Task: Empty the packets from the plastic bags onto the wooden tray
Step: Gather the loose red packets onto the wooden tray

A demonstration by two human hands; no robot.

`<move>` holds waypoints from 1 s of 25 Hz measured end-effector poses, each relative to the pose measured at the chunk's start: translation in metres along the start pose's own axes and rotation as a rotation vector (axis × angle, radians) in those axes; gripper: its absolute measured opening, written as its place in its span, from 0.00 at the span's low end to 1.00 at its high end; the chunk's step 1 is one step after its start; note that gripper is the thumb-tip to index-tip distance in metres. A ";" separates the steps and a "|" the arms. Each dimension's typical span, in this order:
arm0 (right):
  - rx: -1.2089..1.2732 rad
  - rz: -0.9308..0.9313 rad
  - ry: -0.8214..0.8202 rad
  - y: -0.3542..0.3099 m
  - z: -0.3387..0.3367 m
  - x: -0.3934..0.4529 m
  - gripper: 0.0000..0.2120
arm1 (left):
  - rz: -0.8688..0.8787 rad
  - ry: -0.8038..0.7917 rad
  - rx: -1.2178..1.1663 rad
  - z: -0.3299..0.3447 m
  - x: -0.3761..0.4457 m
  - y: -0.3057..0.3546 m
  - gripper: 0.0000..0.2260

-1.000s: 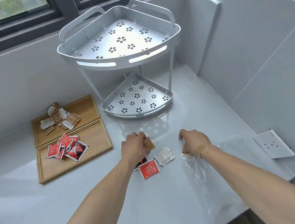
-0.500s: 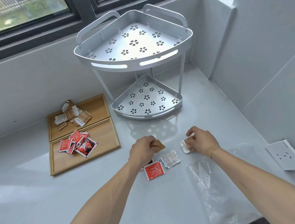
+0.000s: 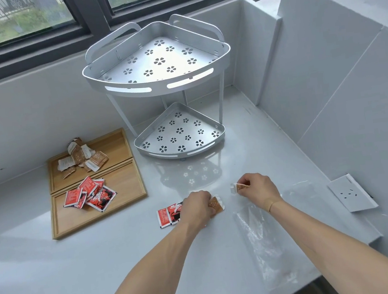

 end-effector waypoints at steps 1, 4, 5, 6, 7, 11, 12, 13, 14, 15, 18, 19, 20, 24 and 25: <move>0.012 0.001 0.004 0.000 0.000 -0.002 0.07 | -0.002 0.010 0.039 0.001 0.000 0.001 0.11; 0.053 -0.007 0.014 0.001 -0.003 -0.007 0.07 | 0.025 0.068 0.076 0.002 0.001 0.004 0.09; 0.065 -0.010 0.018 0.001 -0.004 -0.009 0.07 | 0.049 0.090 0.092 0.003 0.001 0.005 0.08; 0.073 -0.010 0.024 0.002 -0.005 -0.011 0.07 | 0.069 0.111 0.110 0.005 0.001 0.005 0.08; 0.078 -0.009 0.032 0.002 -0.005 -0.012 0.07 | 0.082 0.128 0.131 0.006 0.001 0.004 0.08; 0.081 0.001 0.070 -0.001 -0.008 -0.022 0.08 | 0.104 0.136 0.145 0.005 -0.006 0.004 0.06; 0.078 0.002 0.078 -0.003 -0.008 -0.024 0.08 | 0.103 0.146 0.118 0.003 -0.009 0.002 0.07; 0.073 0.001 0.085 -0.006 -0.007 -0.027 0.09 | 0.105 0.157 0.089 0.000 -0.013 0.000 0.07; 0.069 0.001 0.089 -0.010 -0.005 -0.031 0.09 | 0.110 0.169 0.053 -0.003 -0.017 -0.003 0.07; 0.062 -0.001 0.090 -0.014 -0.003 -0.034 0.09 | 0.115 0.181 0.008 -0.007 -0.021 -0.007 0.07; 0.036 -0.021 0.078 -0.036 0.012 -0.049 0.10 | 0.108 0.173 -0.103 -0.025 -0.040 -0.029 0.12; 0.027 -0.035 0.070 -0.046 0.019 -0.054 0.11 | 0.103 0.166 -0.130 -0.030 -0.049 -0.040 0.13; 0.020 -0.053 0.059 -0.056 0.027 -0.060 0.11 | 0.097 0.167 -0.155 -0.036 -0.057 -0.052 0.14; 0.017 -0.144 -0.014 -0.102 0.069 -0.083 0.11 | 0.046 0.215 -0.250 -0.062 -0.098 -0.106 0.12; 0.017 -0.169 -0.041 -0.113 0.080 -0.088 0.11 | 0.031 0.226 -0.289 -0.069 -0.108 -0.119 0.12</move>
Point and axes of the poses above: each hand's wrist, its own x-axis towards the middle knuckle, its own z-axis out of the palm, y = z × x, the point moved 3 cm from there along x, towards the middle knuckle, and after that the axes turned 15 degrees about z, right-handed, at the moved point
